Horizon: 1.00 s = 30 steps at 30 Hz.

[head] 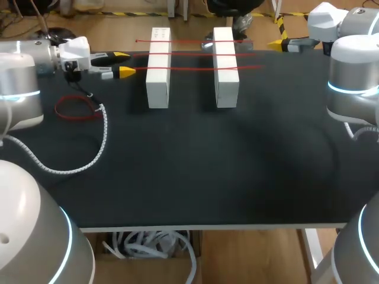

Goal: Grab the tape and strap the tape.

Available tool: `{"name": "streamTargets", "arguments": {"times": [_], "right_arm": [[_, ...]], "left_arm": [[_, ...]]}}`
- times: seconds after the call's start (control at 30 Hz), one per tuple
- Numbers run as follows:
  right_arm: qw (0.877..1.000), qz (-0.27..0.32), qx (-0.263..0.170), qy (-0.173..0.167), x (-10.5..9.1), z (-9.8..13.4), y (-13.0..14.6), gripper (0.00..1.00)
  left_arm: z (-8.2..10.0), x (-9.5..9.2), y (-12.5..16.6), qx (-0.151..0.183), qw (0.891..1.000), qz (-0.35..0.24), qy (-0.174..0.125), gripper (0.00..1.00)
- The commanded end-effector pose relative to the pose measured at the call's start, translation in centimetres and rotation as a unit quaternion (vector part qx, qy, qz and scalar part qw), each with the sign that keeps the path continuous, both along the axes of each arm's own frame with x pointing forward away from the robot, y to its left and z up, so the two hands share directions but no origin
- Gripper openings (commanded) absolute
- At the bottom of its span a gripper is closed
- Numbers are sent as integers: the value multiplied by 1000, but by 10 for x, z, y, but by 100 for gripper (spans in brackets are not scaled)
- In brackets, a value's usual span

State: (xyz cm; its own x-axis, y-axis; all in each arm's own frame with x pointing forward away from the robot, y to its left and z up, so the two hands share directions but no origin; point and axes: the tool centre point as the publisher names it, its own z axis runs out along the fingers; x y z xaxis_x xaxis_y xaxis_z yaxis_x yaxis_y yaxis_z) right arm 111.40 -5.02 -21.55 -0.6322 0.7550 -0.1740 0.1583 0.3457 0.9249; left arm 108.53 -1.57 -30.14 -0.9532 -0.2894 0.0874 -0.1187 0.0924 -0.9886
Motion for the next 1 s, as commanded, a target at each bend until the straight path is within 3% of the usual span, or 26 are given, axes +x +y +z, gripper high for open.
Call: {"name": "streamTargets", "arguments": {"times": [0.03, 0.3, 0.53, 0.57, 1.0], "right_arm": [[1000, 0, 0, 0, 0, -1, 0, 100], [1000, 0, 0, 0, 0, -1, 0, 100], [1000, 0, 0, 0, 0, -1, 0, 100], [1000, 0, 0, 0, 0, -1, 0, 100], [1000, 0, 0, 0, 0, -1, 0, 100]], "left_arm": [[-9, 5, -2, 3, 1000, -21, -1, 47], [-19, 4, -7, 2, 1000, -29, -9, 46], [-22, 6, -12, -6, 1000, -29, -3, 45], [-22, 7, -13, -14, 1000, -25, 9, 45], [-33, 11, -11, -10, 1000, -28, -2, 46]]}}
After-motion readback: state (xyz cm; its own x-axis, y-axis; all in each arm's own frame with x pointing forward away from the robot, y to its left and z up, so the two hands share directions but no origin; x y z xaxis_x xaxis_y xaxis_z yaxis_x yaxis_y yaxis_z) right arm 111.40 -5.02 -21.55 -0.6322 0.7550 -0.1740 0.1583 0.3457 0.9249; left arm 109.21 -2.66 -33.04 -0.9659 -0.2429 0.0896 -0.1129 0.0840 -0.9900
